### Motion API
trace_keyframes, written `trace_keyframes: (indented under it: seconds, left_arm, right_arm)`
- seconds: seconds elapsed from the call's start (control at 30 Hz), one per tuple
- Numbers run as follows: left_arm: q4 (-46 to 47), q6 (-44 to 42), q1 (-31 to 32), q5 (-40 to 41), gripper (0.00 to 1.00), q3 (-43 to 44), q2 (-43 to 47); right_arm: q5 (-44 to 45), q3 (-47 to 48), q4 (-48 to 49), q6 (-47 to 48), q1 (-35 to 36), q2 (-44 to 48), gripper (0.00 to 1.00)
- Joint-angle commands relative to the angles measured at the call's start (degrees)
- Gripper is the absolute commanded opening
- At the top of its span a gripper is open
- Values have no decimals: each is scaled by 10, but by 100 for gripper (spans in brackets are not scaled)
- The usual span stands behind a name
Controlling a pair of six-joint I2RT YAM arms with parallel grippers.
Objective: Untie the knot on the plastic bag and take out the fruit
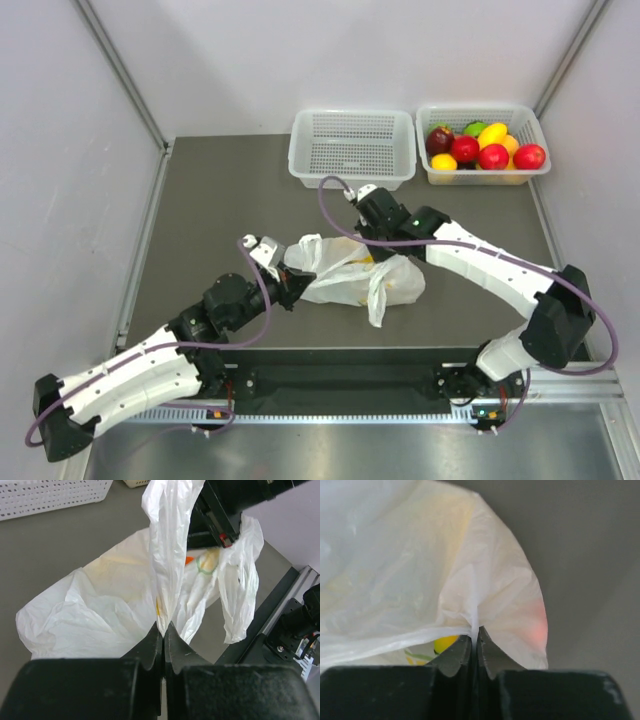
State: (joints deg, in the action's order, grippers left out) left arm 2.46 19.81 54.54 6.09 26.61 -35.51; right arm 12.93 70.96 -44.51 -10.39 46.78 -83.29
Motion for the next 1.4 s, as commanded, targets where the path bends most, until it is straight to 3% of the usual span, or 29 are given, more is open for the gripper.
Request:
trace_keyframes:
  seconds: [0.0, 0.23, 0.47, 0.6, 0.7, 0.83, 0.9, 1.1, 1.37]
  left_arm:
    - [38, 16, 1, 19, 0, -13, 2]
    - [61, -3, 1, 117, 0, -9, -11]
    - [136, -85, 1, 239, 0, 0, -49]
    - [127, -82, 1, 261, 0, -9, -82]
    - [125, -32, 1, 248, 0, -53, -88]
    - [142, 47, 1, 189, 18, -112, -62]
    - [116, 61, 7, 177, 32, -116, -30]
    - [11, 58, 34, 146, 71, -42, 49]
    - [-123, 18, 34, 82, 86, 148, 23]
  right_arm:
    - [56, 68, 59, -14, -26, -13, 0]
    - [42, 188, 91, 18, -62, -43, 0]
    - [-3, 274, 134, 60, -88, -90, 0]
    - [-36, 257, 142, 72, -89, -97, 0]
    - [-64, 184, 180, 67, -89, -72, 0]
    - [-78, 98, 210, 65, -86, -19, 0]
    - [-82, 52, 219, 71, -84, 1, 0]
    - [-93, -31, 237, 89, -82, 80, 0]
    - [-179, -61, 236, 136, -82, 143, 0]
